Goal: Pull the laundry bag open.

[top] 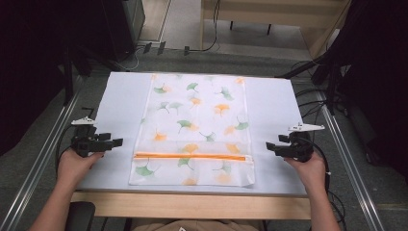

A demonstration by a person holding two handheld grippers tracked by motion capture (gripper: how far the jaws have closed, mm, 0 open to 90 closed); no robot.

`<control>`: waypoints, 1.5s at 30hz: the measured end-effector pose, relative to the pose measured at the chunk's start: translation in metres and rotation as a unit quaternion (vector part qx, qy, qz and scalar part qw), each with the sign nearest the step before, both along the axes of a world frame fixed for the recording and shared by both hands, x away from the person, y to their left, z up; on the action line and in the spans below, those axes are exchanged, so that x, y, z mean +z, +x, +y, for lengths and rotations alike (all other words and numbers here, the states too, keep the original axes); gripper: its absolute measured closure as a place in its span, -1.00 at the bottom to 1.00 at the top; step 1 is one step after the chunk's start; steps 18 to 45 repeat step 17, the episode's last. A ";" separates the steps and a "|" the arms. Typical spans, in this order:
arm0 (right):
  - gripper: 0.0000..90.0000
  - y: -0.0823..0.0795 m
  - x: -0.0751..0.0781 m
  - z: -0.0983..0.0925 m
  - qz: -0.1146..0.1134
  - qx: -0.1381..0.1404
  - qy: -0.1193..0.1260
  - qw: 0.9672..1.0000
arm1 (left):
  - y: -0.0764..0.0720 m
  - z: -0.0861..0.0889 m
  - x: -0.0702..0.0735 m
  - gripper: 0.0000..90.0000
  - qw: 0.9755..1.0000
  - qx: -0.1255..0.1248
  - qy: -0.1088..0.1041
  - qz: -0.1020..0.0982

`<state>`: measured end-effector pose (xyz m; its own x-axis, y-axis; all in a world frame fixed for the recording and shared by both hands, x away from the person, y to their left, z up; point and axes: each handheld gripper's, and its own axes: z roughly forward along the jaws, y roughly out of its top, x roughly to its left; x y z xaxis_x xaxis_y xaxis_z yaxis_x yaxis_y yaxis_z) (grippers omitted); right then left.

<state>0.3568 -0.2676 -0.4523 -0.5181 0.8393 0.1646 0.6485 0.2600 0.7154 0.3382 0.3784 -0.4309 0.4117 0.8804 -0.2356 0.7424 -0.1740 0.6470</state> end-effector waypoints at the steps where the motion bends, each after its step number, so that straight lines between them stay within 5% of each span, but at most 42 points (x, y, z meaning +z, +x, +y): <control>1: -0.27 0.000 0.000 0.000 0.000 0.000 -0.001 1.000 | 0.000 0.000 0.000 -0.28 1.000 0.001 0.000 0.000; 17: -0.35 0.002 -0.005 0.001 0.016 0.001 -0.006 1.000 | 0.004 0.004 -0.005 -0.40 1.000 0.025 0.009 0.009; 45: -0.35 0.002 -0.005 0.001 0.016 0.001 -0.006 1.000 | 0.004 0.004 -0.005 -0.40 1.000 0.025 0.009 0.009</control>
